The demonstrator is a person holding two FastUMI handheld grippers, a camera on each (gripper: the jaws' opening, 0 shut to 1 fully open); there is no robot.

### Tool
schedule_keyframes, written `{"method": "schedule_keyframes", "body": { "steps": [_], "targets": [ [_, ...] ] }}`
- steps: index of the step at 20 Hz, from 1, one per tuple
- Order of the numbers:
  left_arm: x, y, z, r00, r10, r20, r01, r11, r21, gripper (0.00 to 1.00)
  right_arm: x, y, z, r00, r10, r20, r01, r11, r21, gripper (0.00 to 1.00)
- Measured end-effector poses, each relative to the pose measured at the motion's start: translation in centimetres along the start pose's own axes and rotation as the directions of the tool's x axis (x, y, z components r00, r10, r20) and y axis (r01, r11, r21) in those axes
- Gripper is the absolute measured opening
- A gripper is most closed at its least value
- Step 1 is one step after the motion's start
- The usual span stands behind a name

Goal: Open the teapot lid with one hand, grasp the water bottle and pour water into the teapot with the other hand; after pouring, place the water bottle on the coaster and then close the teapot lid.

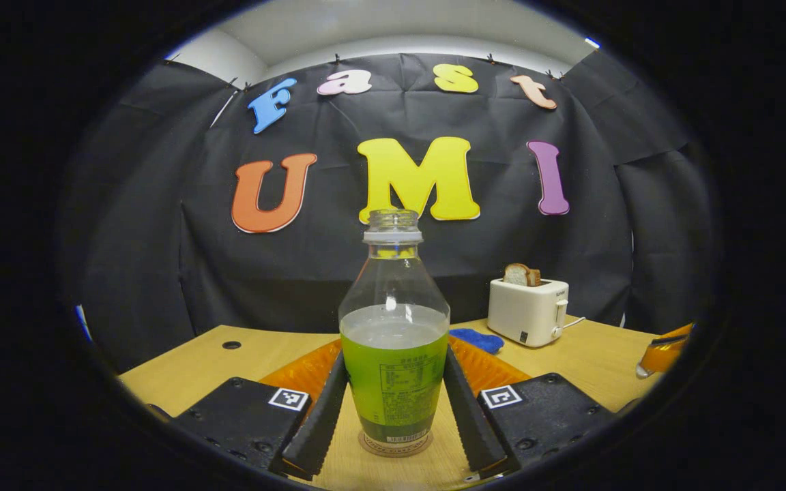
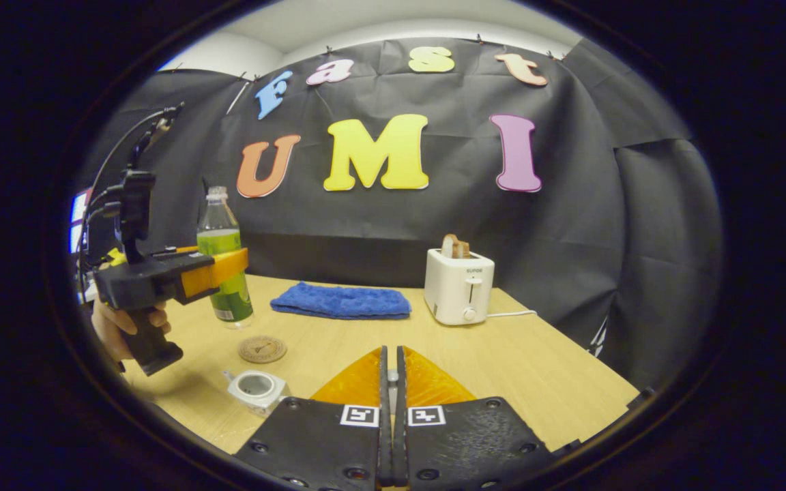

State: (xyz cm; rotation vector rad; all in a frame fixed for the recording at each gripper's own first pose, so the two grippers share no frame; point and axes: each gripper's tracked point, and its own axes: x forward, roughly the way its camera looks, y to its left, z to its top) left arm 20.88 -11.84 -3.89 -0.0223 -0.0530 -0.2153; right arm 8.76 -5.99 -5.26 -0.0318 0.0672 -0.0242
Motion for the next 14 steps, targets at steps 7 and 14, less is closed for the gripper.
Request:
{"method": "schedule_keyframes", "body": {
  "steps": [7,14],
  "targets": [
    [2.6,0.1,-4.6,0.999,0.003,-0.054,-0.003,1.0,0.005,0.77,0.9,-0.5,-1.2,0.999,0.0,-0.034,0.001,1.0,0.024,0.01],
    [2.5,0.3,-6.2,0.997,-0.01,-0.077,0.008,1.0,-0.018,0.8,1.3,0.1,-2.0,0.999,0.004,-0.054,-0.003,1.0,0.018,0.01]
  ]
}}
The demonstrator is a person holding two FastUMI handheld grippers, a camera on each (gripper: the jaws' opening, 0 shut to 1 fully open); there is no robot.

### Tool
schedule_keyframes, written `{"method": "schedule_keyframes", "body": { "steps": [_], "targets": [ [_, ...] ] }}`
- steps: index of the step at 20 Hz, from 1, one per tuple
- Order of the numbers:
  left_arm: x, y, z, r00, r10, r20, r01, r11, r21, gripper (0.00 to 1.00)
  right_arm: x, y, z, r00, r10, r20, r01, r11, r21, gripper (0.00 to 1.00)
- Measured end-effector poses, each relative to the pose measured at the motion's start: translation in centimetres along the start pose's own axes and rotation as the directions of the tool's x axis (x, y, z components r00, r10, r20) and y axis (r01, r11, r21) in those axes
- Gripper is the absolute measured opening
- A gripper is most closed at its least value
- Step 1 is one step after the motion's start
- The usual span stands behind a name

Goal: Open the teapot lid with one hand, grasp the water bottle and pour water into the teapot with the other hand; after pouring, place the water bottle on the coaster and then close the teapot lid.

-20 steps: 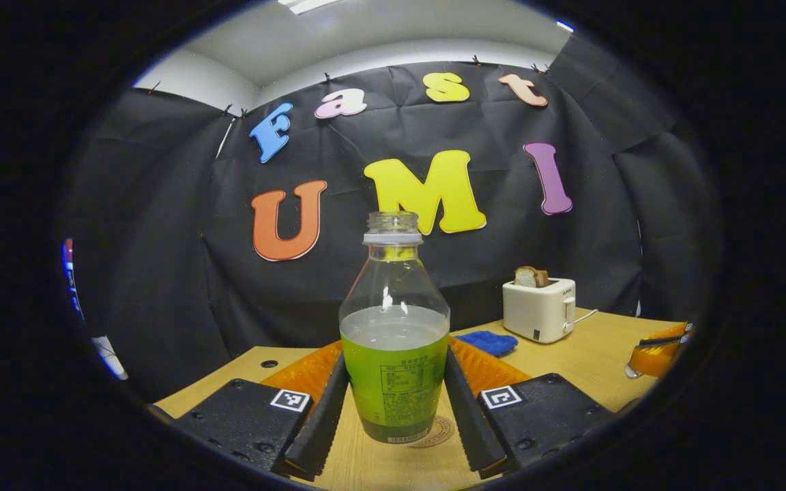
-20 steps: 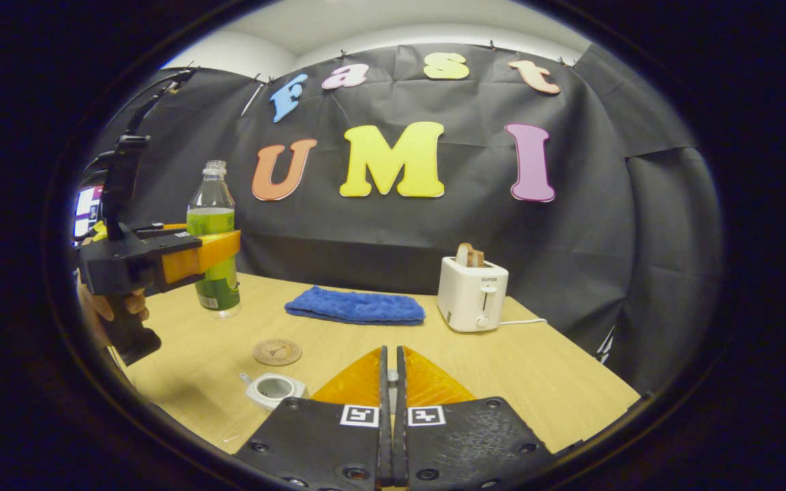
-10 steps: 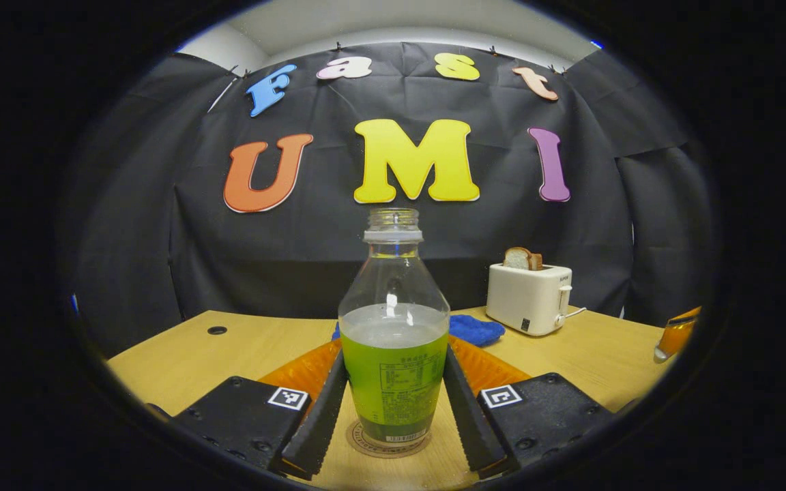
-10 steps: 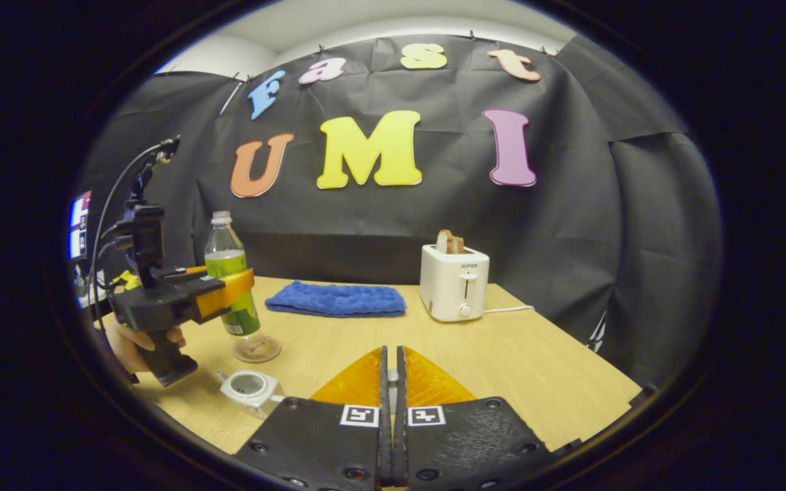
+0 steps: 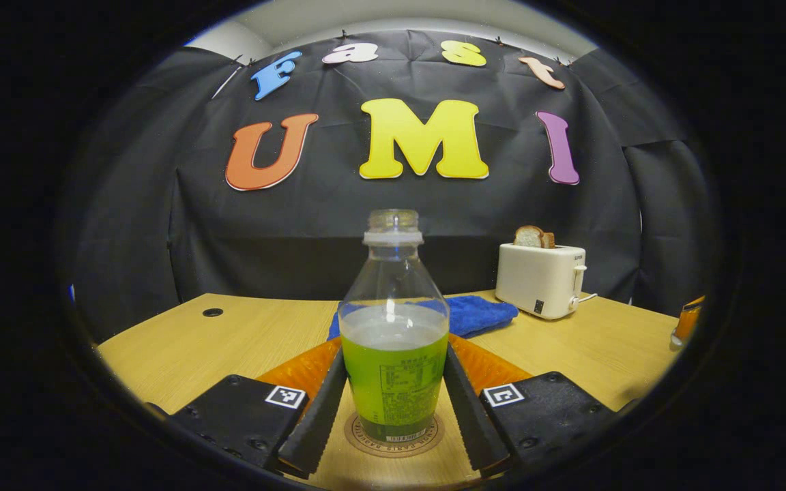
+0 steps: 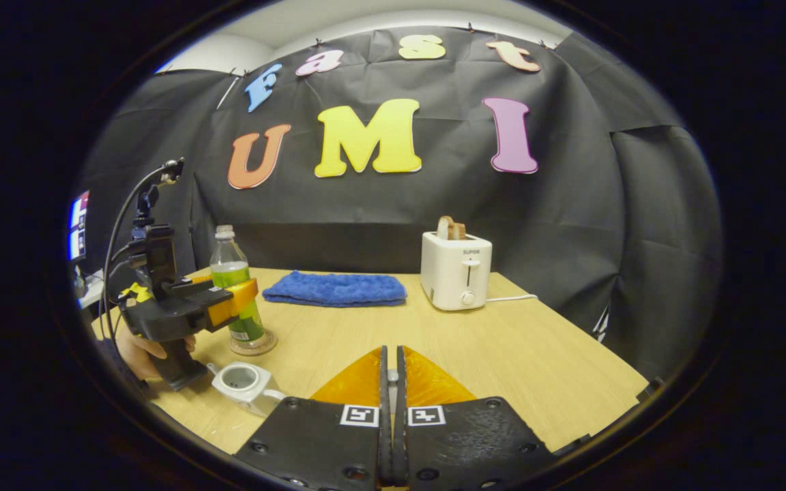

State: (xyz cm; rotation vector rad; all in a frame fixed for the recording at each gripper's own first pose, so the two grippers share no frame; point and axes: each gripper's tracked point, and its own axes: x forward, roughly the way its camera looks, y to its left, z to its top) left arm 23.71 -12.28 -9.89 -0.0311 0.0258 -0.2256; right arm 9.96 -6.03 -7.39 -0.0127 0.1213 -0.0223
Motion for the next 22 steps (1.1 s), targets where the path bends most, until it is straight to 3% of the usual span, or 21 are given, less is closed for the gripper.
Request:
{"method": "schedule_keyframes", "body": {
  "steps": [4,5,9,14,18,22],
  "targets": [
    [-0.8,-0.4,0.3,1.0,-0.027,0.004,0.027,0.999,0.02,0.92,-0.1,0.7,0.1,1.0,0.009,0.007,-0.009,1.0,-0.019,0.01],
    [-1.3,-0.6,0.7,0.999,-0.032,0.009,0.032,0.999,0.019,0.99,-0.2,0.9,0.1,1.0,0.012,0.008,-0.012,1.0,-0.022,0.01],
    [-3.1,-0.5,1.8,0.998,-0.033,0.048,0.033,0.999,0.01,1.0,-0.7,2.3,0.8,0.998,0.042,0.042,-0.041,0.998,-0.039,0.01],
    [-6.8,0.1,2.7,0.995,-0.049,0.089,0.05,0.999,-0.008,0.99,-1.3,6.6,0.8,0.982,0.177,0.067,-0.177,0.984,0.0,0.01],
    [-11.4,3.6,4.1,0.985,0.109,0.131,-0.109,0.994,-0.005,0.99,-1.7,9.5,0.4,0.964,0.256,0.064,-0.256,0.967,-0.006,0.01],
    [-15.5,4.7,4.3,0.98,0.169,0.11,-0.172,0.985,0.016,0.99,-2.0,11.4,0.4,0.947,0.311,0.077,-0.313,0.949,0.017,0.01]
  ]
}}
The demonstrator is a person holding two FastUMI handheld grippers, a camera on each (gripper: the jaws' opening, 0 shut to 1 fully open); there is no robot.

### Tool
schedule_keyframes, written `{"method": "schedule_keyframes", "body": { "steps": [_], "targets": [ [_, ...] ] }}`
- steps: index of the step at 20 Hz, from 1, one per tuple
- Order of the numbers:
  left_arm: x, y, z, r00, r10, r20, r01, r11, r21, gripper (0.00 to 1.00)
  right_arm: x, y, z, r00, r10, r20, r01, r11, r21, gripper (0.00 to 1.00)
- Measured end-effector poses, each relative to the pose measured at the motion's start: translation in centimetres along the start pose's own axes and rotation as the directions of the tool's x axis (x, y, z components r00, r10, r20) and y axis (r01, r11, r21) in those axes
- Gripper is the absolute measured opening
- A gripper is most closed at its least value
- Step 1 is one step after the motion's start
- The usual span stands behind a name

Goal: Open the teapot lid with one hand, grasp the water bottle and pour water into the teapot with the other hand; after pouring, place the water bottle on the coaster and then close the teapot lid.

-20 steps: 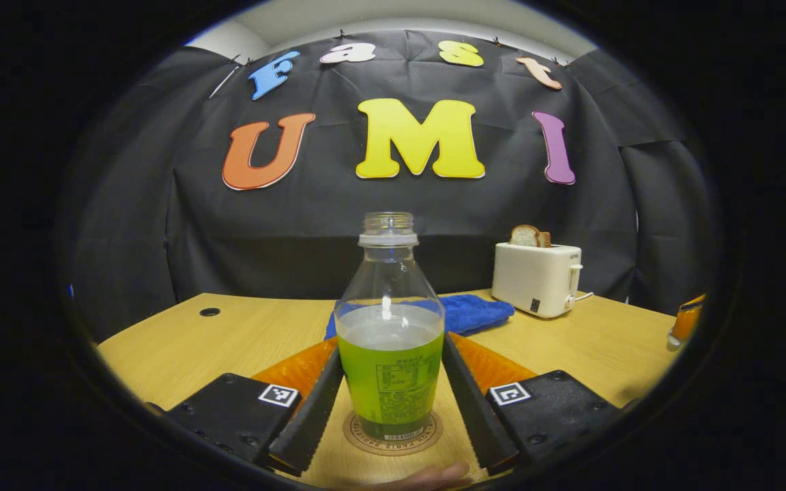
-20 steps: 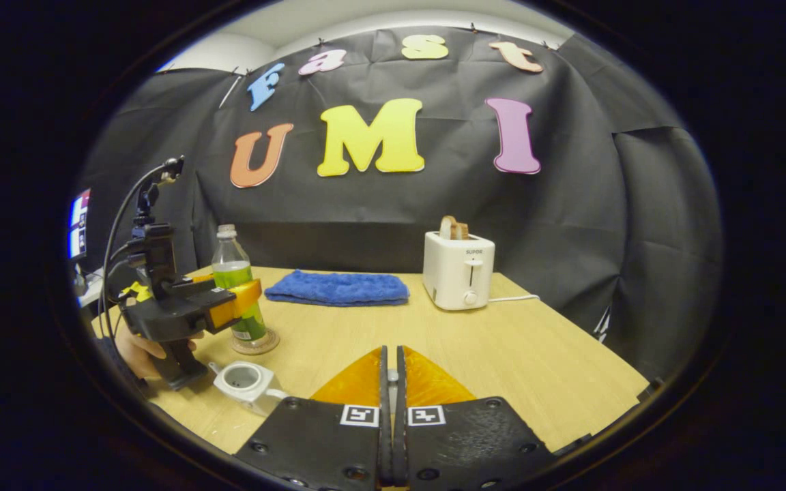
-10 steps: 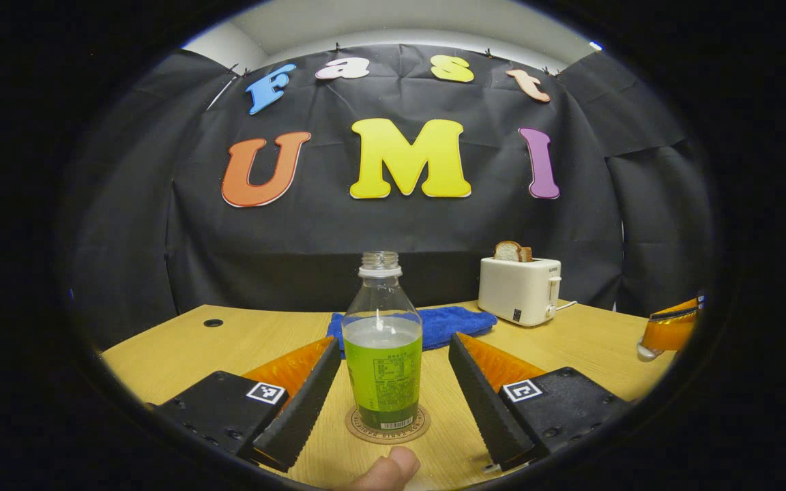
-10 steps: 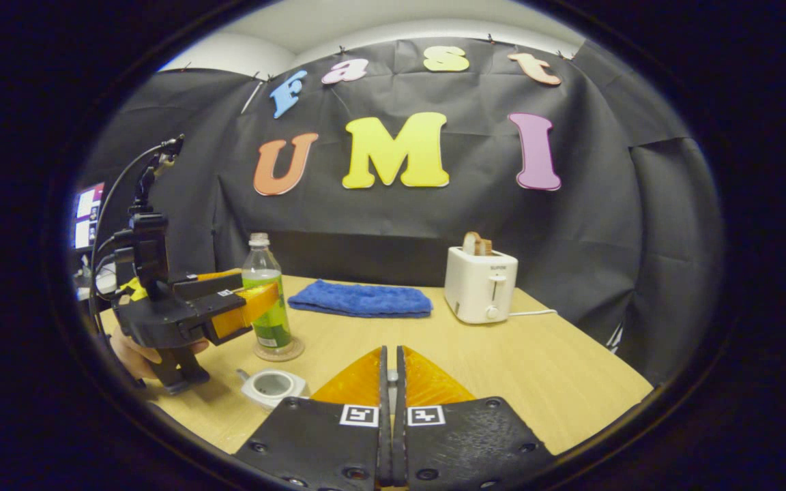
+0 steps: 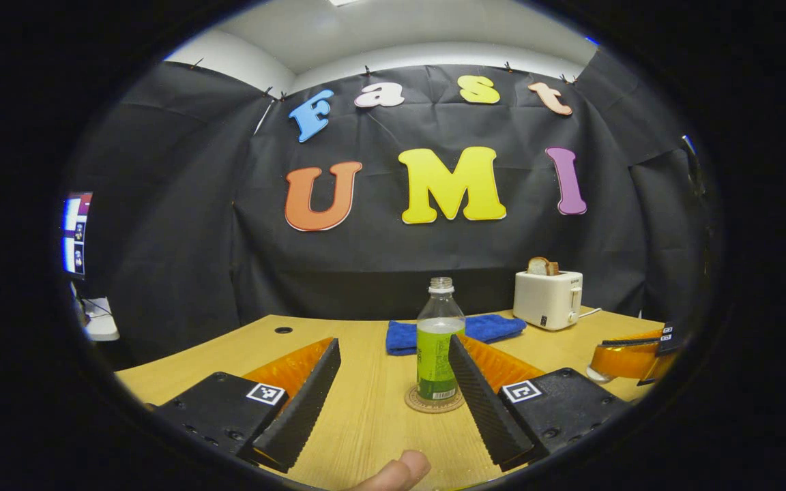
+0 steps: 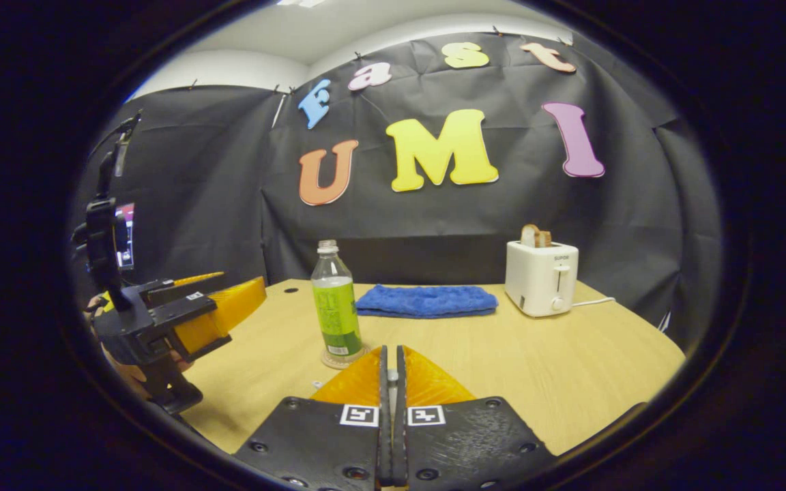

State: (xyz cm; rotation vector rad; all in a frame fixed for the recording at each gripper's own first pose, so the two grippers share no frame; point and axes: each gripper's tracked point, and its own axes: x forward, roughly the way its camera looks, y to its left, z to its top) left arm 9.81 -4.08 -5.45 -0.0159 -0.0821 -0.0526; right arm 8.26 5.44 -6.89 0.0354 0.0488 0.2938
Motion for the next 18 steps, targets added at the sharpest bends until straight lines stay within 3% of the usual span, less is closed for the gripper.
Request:
{"method": "schedule_keyframes", "body": {
  "steps": [3,8,14,18],
  "targets": [
    [-2.3,1.2,0.4,1.0,0.011,-0.001,-0.011,1.0,-0.008,0.99,0.0,1.2,0.7,0.998,0.054,0.024,-0.054,0.999,0.006,0.01],
    [-3.6,2.9,1.1,0.999,0.034,-0.009,-0.034,0.999,0.021,0.99,0.8,2.4,1.9,0.995,0.069,0.067,-0.066,0.997,-0.044,0.01],
    [-4.2,3.1,1.2,0.999,0.014,-0.048,-0.016,0.999,-0.047,0.99,2.1,4.6,-0.6,0.995,0.099,0.032,-0.096,0.992,-0.078,0.01],
    [-4.3,3.2,1.4,0.999,0.009,-0.049,-0.012,0.998,-0.054,0.99,3.3,4.3,-2.0,0.997,0.072,0.012,-0.071,0.995,-0.064,0.01]
  ]
}}
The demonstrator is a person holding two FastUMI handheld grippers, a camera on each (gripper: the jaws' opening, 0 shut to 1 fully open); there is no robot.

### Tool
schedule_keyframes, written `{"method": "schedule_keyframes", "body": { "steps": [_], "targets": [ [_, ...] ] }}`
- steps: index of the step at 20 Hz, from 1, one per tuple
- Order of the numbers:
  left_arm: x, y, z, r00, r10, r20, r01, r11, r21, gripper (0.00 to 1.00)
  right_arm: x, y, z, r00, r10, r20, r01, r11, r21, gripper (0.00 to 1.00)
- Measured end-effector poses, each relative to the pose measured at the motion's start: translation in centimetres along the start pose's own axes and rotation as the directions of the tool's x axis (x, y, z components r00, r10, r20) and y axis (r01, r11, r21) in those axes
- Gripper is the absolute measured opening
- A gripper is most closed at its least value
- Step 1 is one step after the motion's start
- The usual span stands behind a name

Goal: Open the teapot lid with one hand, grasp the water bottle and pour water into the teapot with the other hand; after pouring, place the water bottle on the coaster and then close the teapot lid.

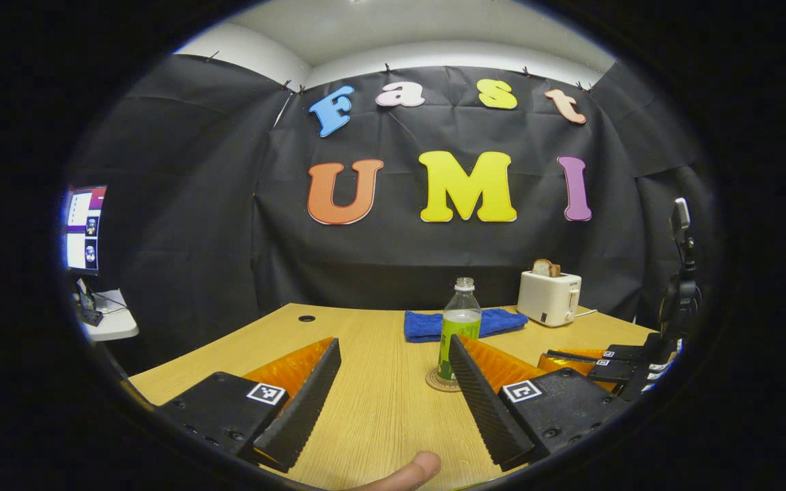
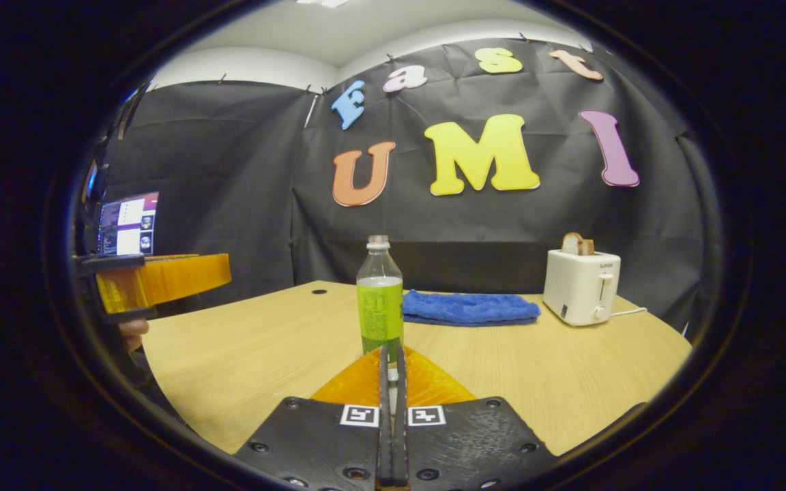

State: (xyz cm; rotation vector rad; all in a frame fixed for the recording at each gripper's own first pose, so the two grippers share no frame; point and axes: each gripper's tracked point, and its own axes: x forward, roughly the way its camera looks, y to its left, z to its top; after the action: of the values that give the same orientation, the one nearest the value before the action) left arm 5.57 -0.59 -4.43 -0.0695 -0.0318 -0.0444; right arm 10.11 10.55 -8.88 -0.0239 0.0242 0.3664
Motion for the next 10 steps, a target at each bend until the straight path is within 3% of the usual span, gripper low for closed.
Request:
{"method": "schedule_keyframes", "body": {
  "steps": [9,10],
  "targets": [
    [0.6,-0.1,-0.5,1.0,-0.01,-0.027,0.009,1.0,-0.011,0.99,1.4,-1.5,-2.6,0.998,-0.054,-0.04,0.056,0.997,0.046,0.01],
    [0.5,-0.1,-0.6,1.0,-0.01,-0.03,0.01,1.0,-0.012,0.99,1.0,-1.8,-4.2,0.992,-0.062,-0.106,0.065,0.997,0.028,0.01]
  ]
}}
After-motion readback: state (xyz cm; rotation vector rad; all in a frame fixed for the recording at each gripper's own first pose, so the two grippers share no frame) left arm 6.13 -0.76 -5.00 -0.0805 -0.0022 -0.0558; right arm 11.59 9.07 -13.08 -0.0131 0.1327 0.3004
